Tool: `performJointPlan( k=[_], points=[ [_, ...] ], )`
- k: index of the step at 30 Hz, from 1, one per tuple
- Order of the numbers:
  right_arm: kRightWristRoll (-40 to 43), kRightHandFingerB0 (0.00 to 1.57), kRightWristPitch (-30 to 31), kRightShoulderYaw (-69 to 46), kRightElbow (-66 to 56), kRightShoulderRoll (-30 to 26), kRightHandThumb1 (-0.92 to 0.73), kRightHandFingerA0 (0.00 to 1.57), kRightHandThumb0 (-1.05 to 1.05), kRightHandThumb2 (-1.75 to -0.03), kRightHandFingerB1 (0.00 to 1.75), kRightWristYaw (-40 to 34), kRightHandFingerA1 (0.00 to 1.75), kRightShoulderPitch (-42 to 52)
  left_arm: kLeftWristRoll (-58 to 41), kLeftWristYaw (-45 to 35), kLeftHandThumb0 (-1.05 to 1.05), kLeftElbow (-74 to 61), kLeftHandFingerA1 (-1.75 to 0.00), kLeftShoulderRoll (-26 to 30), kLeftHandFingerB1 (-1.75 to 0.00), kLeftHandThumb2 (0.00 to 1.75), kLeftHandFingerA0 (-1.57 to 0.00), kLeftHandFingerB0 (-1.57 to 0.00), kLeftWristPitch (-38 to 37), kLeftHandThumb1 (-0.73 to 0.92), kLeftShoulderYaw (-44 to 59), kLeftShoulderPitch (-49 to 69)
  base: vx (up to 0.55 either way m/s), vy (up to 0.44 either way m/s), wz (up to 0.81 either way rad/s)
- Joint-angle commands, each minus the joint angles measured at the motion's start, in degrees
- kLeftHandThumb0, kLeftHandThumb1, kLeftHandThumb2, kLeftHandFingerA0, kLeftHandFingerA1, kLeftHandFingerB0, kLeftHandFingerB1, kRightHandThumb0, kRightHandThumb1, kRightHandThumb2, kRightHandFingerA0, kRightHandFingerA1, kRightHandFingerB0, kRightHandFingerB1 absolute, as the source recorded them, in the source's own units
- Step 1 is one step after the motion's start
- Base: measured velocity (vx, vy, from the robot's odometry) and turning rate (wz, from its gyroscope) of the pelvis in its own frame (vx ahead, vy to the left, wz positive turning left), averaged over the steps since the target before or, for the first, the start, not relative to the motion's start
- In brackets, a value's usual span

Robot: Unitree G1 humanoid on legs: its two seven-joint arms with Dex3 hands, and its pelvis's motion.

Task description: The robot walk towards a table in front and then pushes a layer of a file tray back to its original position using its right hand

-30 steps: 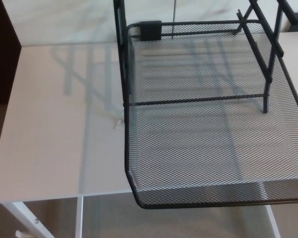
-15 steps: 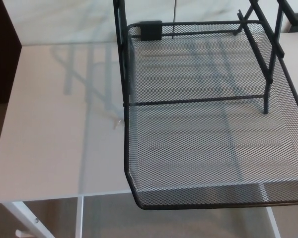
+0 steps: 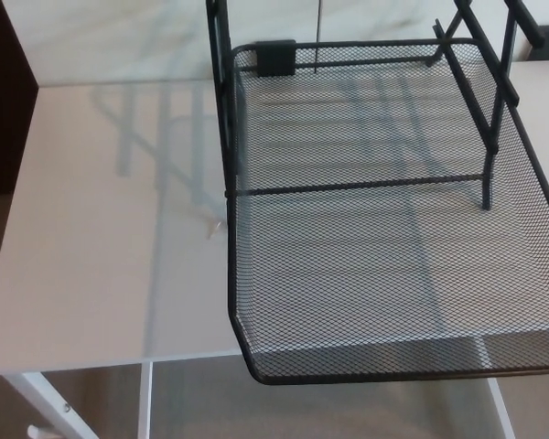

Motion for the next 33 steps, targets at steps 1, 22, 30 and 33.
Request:
performJointPlan(
  k=[1, 22, 30, 33],
  points=[
    [22.2, 0.46, 5.1, -3.1, -12.5, -8.3, -0.38, 0.66, -0.37, -0.74, 0.50, 20.1, 0.59, 7.8, 1.0, 0.0, -0.05, 0.9, -0.60, 0.4, -0.50, 0.91, -0.40, -0.19, -1.8, 0.51, 0.2, -0.2, 0.00, 0.000, 0.00],
    [22.2, 0.52, -14.7, -3.2, -41.9, 4.7, -0.41, 0.64, -0.40, -0.76, 0.50, 15.1, 0.57, 13.8, 1.3, 0.6, -0.05, -1.1, -0.59, 0.5, -0.49, 0.91, -0.39, -0.18, -0.8, 0.51, 0.1, -0.5, 0.00, 0.000, 0.00],
    [8.6, 0.52, -17.3, -2.8, -48.3, 13.6, -0.40, 0.61, -0.48, -0.77, 0.50, 9.0, 0.56, 5.4, 1.7, 0.8, -0.04, -1.5, -0.59, 0.7, -0.49, 0.91, -0.38, -0.19, -0.8, 0.51, 0.0, -0.8, 0.00, 0.000, 0.00],
    [4.0, 0.53, -17.1, -2.6, -49.0, 15.8, -0.39, 0.56, -0.51, -0.77, 0.50, 7.5, 0.53, 2.9, 1.6, 0.3, -0.06, -1.0, -0.58, 0.8, -0.49, 0.91, -0.36, -0.18, -1.6, 0.51, -0.1, -0.8, 0.00, 0.000, 0.00]
  ],
)
